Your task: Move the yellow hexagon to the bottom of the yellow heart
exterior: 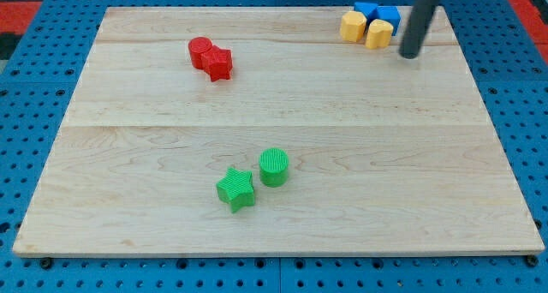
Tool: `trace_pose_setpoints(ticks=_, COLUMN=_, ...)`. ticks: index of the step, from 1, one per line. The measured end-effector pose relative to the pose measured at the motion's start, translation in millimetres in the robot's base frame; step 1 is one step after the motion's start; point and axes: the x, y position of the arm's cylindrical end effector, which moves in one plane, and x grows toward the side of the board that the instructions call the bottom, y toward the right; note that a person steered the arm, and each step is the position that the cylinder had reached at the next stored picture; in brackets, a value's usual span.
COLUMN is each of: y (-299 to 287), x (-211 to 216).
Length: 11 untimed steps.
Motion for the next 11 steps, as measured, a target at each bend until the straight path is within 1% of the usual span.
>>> trace_pose_setpoints(ticks=1, y=-74, x=-1)
trace_pose_setpoints(ticks=2, y=-84, x=-49)
trace_pose_setpoints(ticks=3, y=-106, x=-87)
trace_pose_setpoints(ticks=4, y=-71, x=-99)
trace_pose_setpoints(ticks=5, y=-56, x=-85)
trace_pose_setpoints(ticks=6, y=-56, x=-58)
trace_pose_setpoints(ticks=8, y=-56, x=-44)
trace_pose_setpoints(ticks=9, y=-54, x=-24)
trace_pose_setpoints(ticks=10, y=-43, x=6)
trace_pose_setpoints(ticks=11, y=-21, x=46)
